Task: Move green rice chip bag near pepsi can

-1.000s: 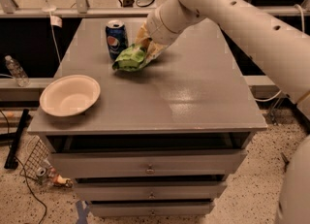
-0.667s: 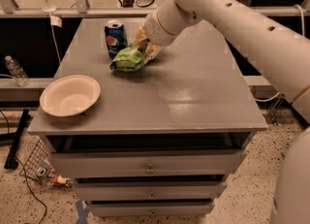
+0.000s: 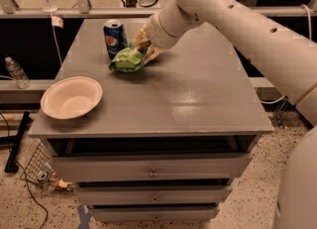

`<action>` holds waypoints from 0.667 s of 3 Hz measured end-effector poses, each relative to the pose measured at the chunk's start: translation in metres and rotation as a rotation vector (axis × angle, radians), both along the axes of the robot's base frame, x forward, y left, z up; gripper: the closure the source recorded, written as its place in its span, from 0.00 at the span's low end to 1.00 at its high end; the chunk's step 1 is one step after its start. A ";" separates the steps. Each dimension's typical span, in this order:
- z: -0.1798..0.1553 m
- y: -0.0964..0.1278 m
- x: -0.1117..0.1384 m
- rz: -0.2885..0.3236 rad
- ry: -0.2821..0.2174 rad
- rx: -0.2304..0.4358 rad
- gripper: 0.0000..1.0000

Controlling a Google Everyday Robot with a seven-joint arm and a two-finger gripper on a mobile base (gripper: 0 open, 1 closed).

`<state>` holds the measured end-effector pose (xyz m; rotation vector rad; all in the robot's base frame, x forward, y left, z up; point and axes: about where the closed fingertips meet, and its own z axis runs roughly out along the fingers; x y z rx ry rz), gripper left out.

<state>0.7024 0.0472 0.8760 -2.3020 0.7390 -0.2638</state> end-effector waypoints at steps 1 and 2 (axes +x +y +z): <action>-0.002 0.002 0.000 0.003 0.003 -0.001 0.27; -0.004 0.004 0.000 0.006 0.007 -0.001 0.04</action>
Offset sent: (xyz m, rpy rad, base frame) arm -0.0002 0.0016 -0.0020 -0.0005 0.0030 0.0027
